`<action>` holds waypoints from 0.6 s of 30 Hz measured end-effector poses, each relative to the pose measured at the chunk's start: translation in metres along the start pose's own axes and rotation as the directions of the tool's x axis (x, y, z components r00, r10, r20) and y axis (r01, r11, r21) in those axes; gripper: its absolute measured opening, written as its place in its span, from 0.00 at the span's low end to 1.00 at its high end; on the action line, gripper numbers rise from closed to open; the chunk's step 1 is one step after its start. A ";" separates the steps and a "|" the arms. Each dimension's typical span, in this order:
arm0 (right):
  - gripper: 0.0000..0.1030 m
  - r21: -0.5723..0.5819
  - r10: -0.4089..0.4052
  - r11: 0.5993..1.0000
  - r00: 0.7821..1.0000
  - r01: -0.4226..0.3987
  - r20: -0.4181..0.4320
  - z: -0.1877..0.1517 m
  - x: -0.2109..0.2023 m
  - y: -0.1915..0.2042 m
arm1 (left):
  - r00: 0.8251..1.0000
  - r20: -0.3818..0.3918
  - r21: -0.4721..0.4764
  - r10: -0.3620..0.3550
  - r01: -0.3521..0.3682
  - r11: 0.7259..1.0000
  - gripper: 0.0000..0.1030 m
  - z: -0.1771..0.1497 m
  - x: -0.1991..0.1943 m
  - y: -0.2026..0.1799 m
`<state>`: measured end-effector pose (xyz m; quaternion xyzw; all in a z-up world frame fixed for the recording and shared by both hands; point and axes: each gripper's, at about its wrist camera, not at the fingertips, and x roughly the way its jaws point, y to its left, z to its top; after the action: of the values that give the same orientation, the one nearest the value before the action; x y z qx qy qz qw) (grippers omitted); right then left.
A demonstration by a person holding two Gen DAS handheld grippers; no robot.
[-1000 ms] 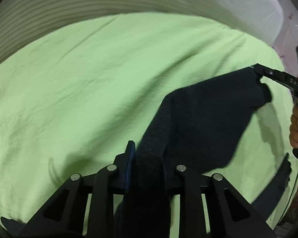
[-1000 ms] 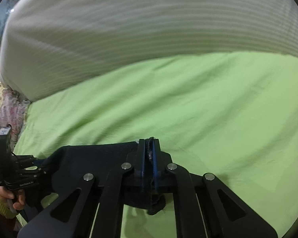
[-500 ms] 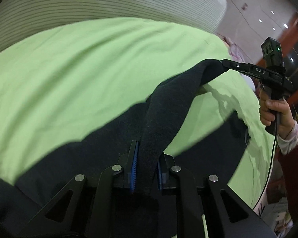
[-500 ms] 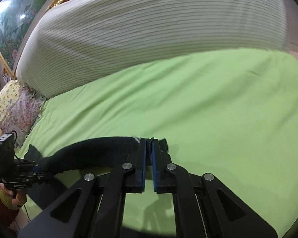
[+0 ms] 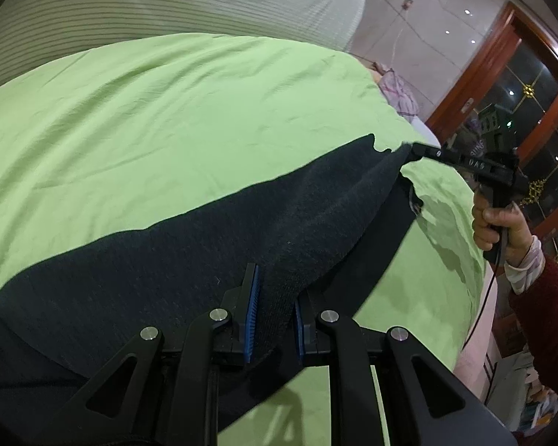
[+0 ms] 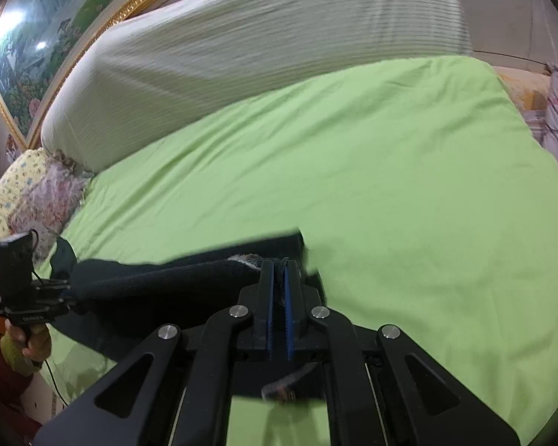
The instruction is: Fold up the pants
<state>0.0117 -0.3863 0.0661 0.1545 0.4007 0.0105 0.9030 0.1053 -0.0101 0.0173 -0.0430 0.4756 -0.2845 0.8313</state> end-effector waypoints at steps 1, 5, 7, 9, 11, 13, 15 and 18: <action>0.05 0.006 -0.014 1.000 1.000 0.014 -0.010 -0.007 0.001 -0.003 | 1.000 -0.001 0.005 0.001 -0.001 1.000 0.15 -0.003 -0.001 -0.001; 0.02 0.044 -0.055 0.997 0.997 0.058 -0.055 -0.024 0.011 -0.016 | 1.000 -0.011 0.028 0.024 -0.024 0.999 0.16 -0.016 0.009 -0.010; 0.02 0.039 -0.077 0.996 0.994 0.080 -0.078 -0.030 0.017 -0.014 | 0.999 -0.023 0.023 0.045 -0.044 0.999 0.18 -0.022 0.016 -0.009; 0.02 -0.005 -0.121 0.993 0.988 0.121 -0.099 -0.033 0.023 -0.004 | 0.996 -0.033 0.018 0.078 -0.078 0.997 0.26 -0.028 0.020 -0.010; 0.03 -0.005 -0.143 0.990 0.985 0.143 -0.095 -0.034 0.020 0.001 | 0.995 -0.040 0.007 0.093 -0.093 0.996 0.40 -0.034 0.017 -0.012; 0.05 0.018 -0.160 0.987 0.985 0.162 -0.070 -0.034 0.012 0.001 | 0.995 -0.029 -0.017 0.099 -0.100 0.995 0.60 -0.040 0.006 -0.011; 0.13 0.059 -0.164 0.984 0.986 0.166 -0.041 -0.036 -0.002 -0.001 | 0.993 -0.004 -0.051 0.119 -0.119 0.992 0.69 -0.046 -0.006 -0.006; 0.34 0.095 -0.115 0.989 0.993 0.113 0.015 -0.040 -0.019 0.002 | 0.992 0.016 -0.146 0.128 -0.124 0.981 0.70 -0.054 -0.027 0.009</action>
<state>-0.0296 -0.3759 0.0552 0.1739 0.3996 -0.0618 0.8979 0.0543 0.0219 0.0058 -0.0765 0.4864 -0.1955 0.8482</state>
